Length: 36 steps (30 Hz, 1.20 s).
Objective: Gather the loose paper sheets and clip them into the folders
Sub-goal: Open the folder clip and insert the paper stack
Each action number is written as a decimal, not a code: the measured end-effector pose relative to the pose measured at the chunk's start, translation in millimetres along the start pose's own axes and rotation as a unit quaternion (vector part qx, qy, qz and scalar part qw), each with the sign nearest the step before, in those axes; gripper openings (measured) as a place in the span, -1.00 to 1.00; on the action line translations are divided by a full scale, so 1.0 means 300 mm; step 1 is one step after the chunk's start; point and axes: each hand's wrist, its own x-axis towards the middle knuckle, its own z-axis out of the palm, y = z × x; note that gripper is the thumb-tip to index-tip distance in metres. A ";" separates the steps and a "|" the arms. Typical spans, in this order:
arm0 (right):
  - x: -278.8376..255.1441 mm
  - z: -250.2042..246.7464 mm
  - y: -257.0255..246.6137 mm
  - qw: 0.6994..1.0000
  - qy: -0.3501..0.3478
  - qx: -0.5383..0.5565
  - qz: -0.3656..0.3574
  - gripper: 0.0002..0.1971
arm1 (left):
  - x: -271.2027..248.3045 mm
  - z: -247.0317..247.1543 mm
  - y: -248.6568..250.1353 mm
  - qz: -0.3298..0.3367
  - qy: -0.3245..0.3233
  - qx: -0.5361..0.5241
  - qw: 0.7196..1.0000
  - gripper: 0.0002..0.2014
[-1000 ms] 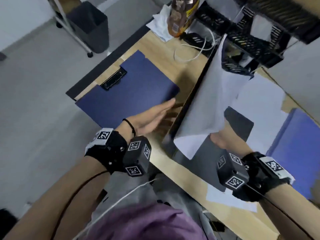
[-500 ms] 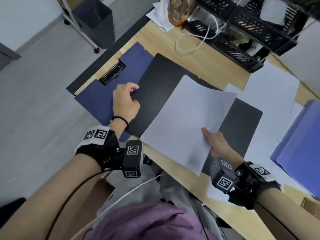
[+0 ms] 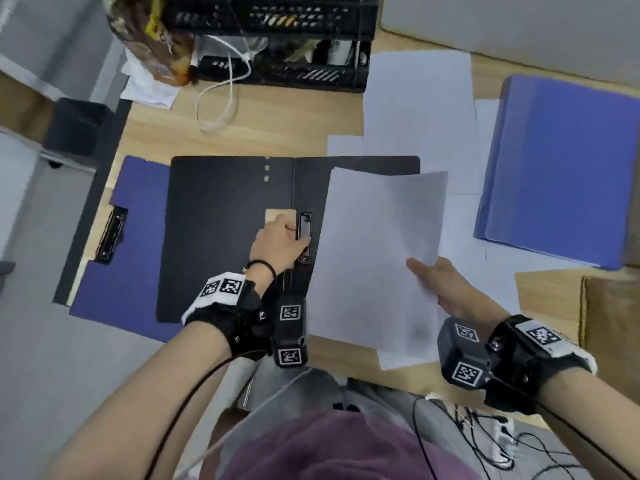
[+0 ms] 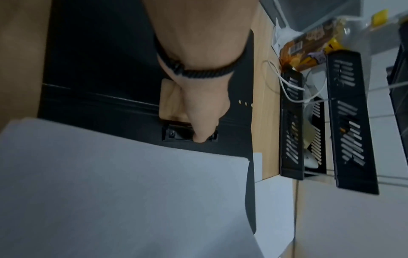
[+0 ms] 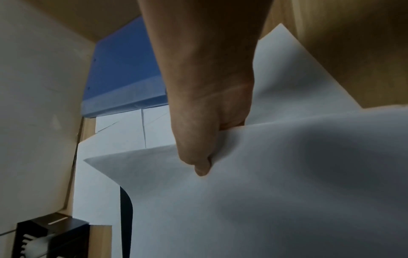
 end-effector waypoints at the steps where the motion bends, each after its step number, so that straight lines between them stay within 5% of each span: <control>1: 0.002 -0.010 0.004 1.000 -0.016 -0.006 -0.008 -0.62 | -0.004 0.002 0.018 0.005 -0.001 0.009 1.000 -0.73; 5: 0.021 -0.023 0.005 0.997 -0.057 -0.022 -0.045 -0.60 | -0.013 0.013 0.092 -0.006 0.015 0.042 0.999 -0.49; 17: 0.062 -0.055 0.020 0.993 -0.084 -0.013 -0.085 -0.71 | 0.012 -0.016 0.149 0.013 -0.037 0.195 0.980 -0.52; 36: 0.048 0.054 -0.060 0.986 -0.009 -0.101 -0.131 -0.71 | 0.023 -0.060 0.086 0.039 -0.075 0.133 0.987 -0.59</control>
